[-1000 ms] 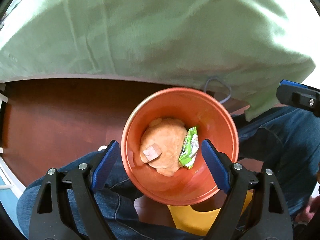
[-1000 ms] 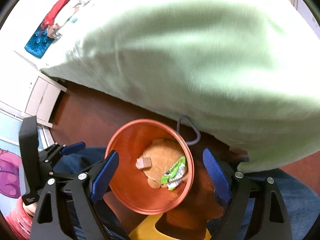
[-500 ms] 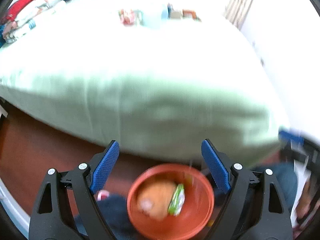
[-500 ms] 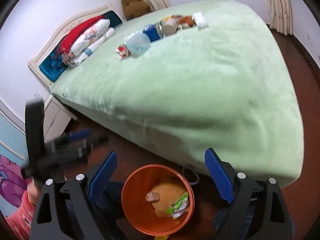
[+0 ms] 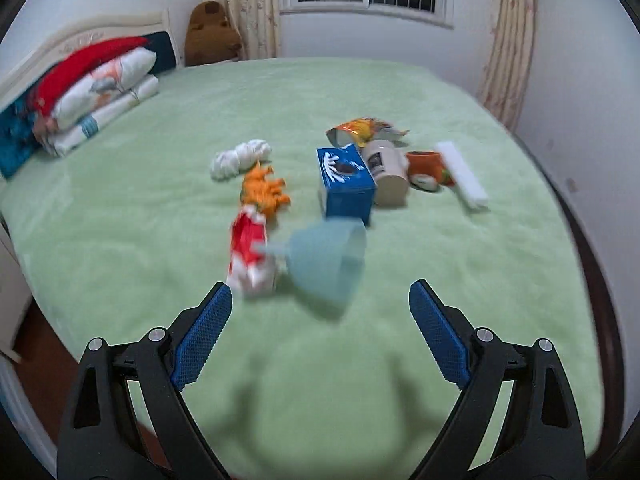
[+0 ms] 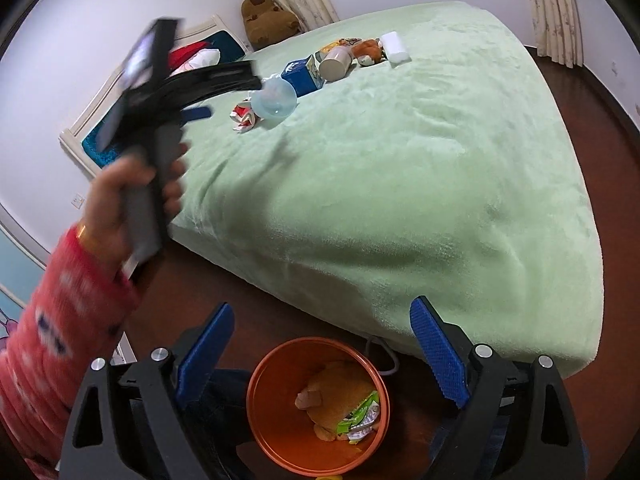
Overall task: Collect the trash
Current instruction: 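Move the left gripper to the pale blue cup and grasp its rim, then grasp the red-white paper cup with the right gripper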
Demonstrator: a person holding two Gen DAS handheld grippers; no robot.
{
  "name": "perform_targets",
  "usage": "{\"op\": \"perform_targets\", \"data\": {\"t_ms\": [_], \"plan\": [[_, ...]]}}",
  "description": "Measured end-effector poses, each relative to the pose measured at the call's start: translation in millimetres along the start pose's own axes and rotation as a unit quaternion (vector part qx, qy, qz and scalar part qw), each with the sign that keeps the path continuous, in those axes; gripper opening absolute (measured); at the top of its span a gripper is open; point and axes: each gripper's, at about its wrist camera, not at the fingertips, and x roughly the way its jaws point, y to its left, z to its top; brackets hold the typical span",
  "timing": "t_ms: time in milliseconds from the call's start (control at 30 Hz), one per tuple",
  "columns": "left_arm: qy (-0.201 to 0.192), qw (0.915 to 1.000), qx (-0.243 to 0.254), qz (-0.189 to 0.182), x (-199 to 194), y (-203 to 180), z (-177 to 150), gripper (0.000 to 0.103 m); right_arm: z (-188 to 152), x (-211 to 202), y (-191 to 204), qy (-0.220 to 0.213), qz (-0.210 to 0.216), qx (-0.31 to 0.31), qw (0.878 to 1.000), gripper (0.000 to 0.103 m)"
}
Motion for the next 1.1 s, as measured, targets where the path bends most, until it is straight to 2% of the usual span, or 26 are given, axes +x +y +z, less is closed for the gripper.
{"op": "perform_targets", "data": {"t_ms": [100, 133, 167, 200, 267, 300, 333, 367, 400, 467, 633, 867, 1100], "plan": [[0.029, 0.9978, 0.020, 0.056, 31, -7, 11, 0.088, -1, -2, -3, -0.004, 0.003, 0.002, 1.000, 0.088], [0.037, 0.9966, 0.025, 0.069, 40, -8, 15, 0.084, -1, -2, -5, -0.004, 0.001, 0.003, 1.000, 0.088], [0.043, 0.9954, 0.031, 0.080, 46, -10, 18, 0.073, -1, -3, -7, -0.004, 0.002, 0.004, 1.000, 0.088], [0.050, 0.9935, 0.041, 0.094, 50, -11, 20, 0.068, -1, -3, -8, -0.004, 0.002, 0.006, 1.000, 0.088], [0.054, 0.9874, 0.060, 0.136, 56, -12, 23, 0.047, -1, -3, -13, -0.004, 0.001, 0.012, 1.000, 0.088], [0.053, 0.9861, 0.062, 0.145, 57, -10, 24, 0.046, -1, -3, -15, -0.004, 0.000, 0.014, 1.000, 0.088], [0.054, 0.9863, 0.058, 0.145, 55, -7, 26, 0.039, -1, -3, -16, -0.004, 0.000, 0.015, 1.000, 0.088], [0.054, 0.9874, 0.050, 0.141, 53, -2, 27, 0.014, -1, -3, -16, -0.003, 0.001, 0.017, 1.000, 0.088], [0.055, 0.9893, 0.040, 0.129, 50, 3, 27, 0.005, -1, -3, -16, -0.003, 0.002, 0.018, 1.000, 0.088], [0.062, 0.9926, 0.020, 0.102, 46, 14, 28, 0.004, -1, -3, -15, -0.005, 0.002, 0.015, 1.000, 0.088], [0.058, 0.9950, 0.003, 0.082, 34, 27, 27, 0.004, -1, -5, -5, -0.008, 0.005, 0.004, 1.000, 0.088], [0.019, 0.9991, -0.030, 0.025, -13, 49, 23, 0.004, 0, -9, 5, -0.010, -0.001, -0.007, 1.000, 0.088], [-0.030, 0.9974, -0.062, -0.021, -77, 81, 1, 0.004, 1, -9, 14, -0.011, -0.003, -0.013, 1.000, 0.088]]}}
